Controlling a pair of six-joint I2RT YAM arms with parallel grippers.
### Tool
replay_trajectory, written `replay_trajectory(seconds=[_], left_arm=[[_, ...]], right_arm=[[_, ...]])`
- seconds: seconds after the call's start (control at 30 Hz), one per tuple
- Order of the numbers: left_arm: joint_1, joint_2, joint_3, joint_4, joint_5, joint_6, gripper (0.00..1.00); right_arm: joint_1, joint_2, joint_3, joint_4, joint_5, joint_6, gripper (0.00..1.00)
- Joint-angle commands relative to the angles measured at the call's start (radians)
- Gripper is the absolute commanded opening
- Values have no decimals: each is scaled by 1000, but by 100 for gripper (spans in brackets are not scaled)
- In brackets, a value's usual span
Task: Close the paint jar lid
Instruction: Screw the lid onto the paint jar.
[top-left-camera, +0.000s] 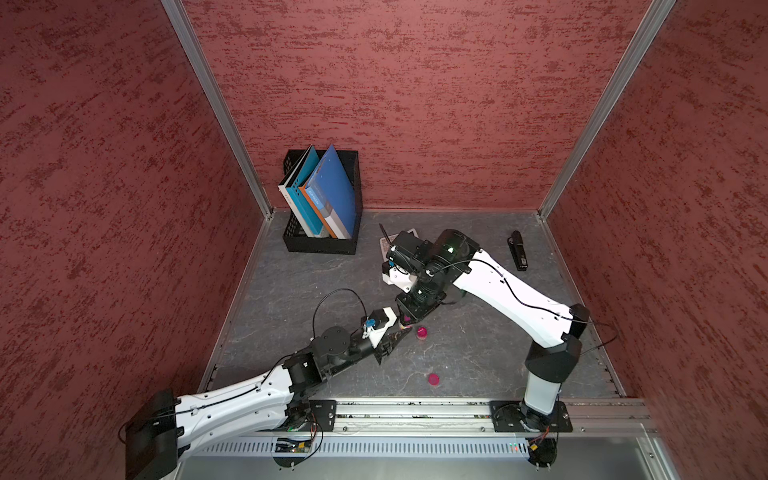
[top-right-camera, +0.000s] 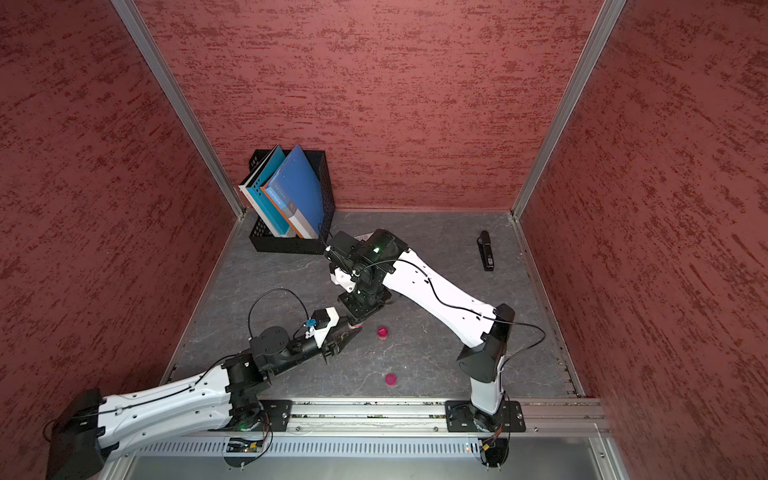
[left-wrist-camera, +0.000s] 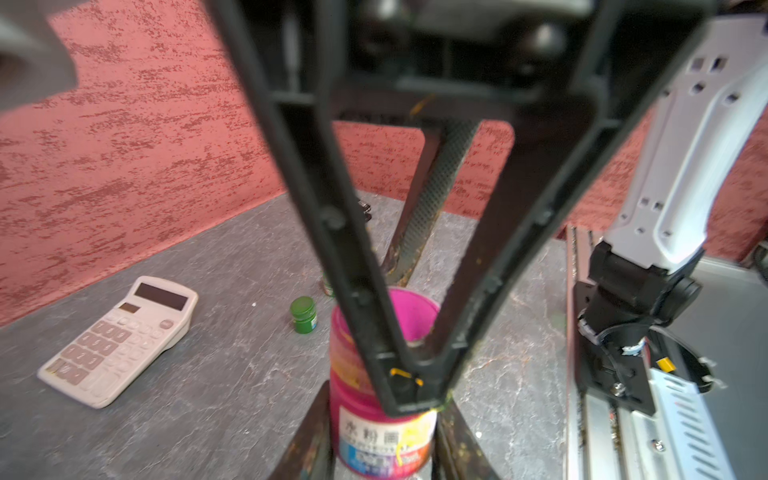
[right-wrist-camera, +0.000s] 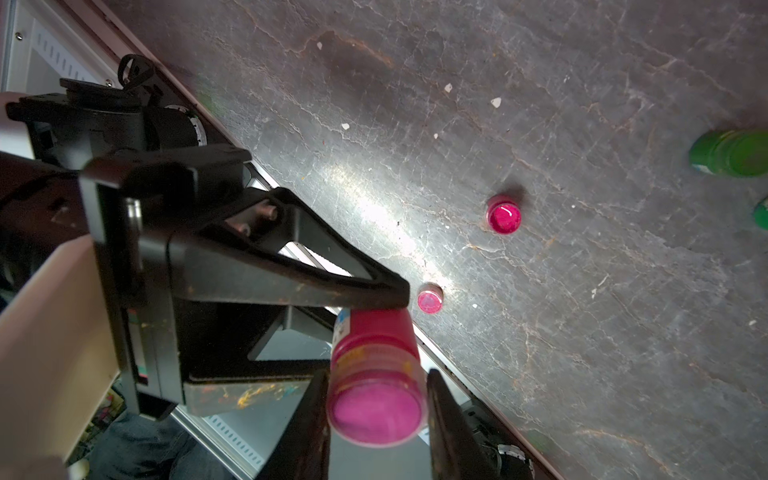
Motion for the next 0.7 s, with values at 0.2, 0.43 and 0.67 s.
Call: replay_trajectory(seconds=[0.2,0.43,0.67], left_arm=[[-15,76,95,437,-279,136,18],[-11,163,168,605,-320,150,18],[-21,244,246,686,-353,158,18]], right_arm=[[5,-74,-221,234,-68,305,28],[-8,-153,-417,471,-79,496,28],[-15,-167,-540,658,-98,673,28]])
